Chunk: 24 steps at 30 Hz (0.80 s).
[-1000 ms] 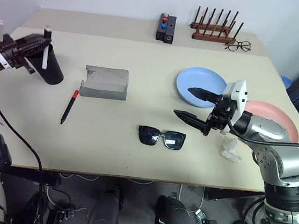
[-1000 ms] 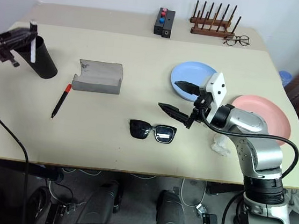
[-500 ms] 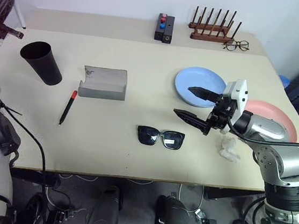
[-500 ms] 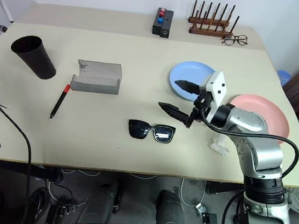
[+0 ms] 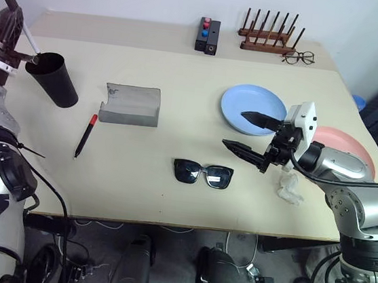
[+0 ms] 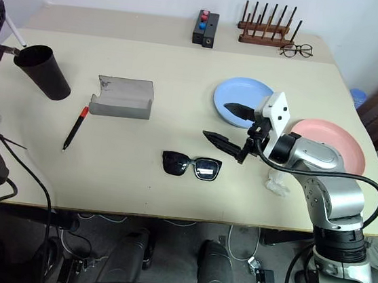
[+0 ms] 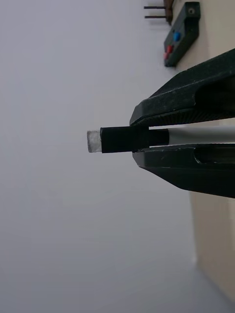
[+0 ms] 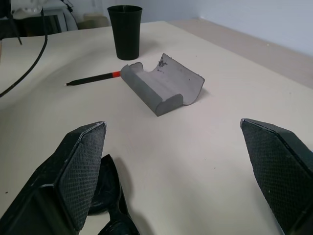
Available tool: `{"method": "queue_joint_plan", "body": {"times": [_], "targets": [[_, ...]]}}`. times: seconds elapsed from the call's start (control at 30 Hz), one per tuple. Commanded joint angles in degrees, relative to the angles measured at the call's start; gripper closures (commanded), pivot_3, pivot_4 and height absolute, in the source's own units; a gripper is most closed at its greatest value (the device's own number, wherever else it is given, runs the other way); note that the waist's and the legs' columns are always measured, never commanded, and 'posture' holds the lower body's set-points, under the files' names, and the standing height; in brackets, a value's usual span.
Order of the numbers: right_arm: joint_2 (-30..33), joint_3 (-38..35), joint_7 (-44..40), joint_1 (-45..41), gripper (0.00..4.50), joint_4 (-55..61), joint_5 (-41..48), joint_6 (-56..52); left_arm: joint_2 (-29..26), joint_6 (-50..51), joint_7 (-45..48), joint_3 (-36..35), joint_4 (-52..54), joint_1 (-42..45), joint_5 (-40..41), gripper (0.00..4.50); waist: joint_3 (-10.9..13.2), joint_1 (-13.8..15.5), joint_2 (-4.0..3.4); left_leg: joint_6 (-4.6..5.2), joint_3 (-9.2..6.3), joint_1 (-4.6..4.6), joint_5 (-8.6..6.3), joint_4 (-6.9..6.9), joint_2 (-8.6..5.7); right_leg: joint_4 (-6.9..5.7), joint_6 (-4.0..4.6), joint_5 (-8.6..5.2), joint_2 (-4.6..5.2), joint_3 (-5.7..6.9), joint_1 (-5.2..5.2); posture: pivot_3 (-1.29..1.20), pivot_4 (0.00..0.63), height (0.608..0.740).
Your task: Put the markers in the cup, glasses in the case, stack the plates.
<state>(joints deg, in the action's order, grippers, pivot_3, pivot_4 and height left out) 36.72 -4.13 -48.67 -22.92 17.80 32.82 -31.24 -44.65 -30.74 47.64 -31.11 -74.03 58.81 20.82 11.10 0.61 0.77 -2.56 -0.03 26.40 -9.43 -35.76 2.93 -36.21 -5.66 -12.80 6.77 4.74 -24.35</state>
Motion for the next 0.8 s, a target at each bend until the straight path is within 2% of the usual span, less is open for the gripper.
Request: {"method": "queue_joint_plan", "body": {"times": [0.03, 0.73, 0.8], "targets": [[0.70, -1.68, 0.06, -0.28, 0.00, 2.30, 1.08, 0.04, -1.11, -1.09, -4.82, 0.22, 0.63, -0.48, -1.37, 4.49, 0.00, 0.02, 0.00, 0.00, 0.00, 0.00, 0.00, 0.00, 0.00, 0.00, 0.00, 0.00, 0.00, 0.00, 0.00, 0.00, 0.150, 0.740], [1.12, -2.70, 0.92, 0.34, 0.00, 4.35, 1.67, -1.55, 2.39, 2.78, -8.49, 0.34, -0.09, -2.54, -2.36, 4.49, -0.01, 0.11, 0.01, 0.00, 0.00, 0.00, 0.00, 0.00, 0.00, 0.02, 0.00, 0.00, 0.00, 0.00, 0.01, 0.00, 0.150, 0.740], [1.03, -2.57, 0.98, 0.35, 0.00, 4.24, 1.52, -1.42, 2.39, 2.62, -8.90, 0.32, -0.05, -2.52, -2.53, 3.53, -0.01, 0.12, 0.01, 0.00, -0.01, 0.00, 0.00, -0.01, 0.00, 0.02, 0.00, 0.00, 0.00, 0.00, 0.02, 0.00, 0.150, 0.740]]}}
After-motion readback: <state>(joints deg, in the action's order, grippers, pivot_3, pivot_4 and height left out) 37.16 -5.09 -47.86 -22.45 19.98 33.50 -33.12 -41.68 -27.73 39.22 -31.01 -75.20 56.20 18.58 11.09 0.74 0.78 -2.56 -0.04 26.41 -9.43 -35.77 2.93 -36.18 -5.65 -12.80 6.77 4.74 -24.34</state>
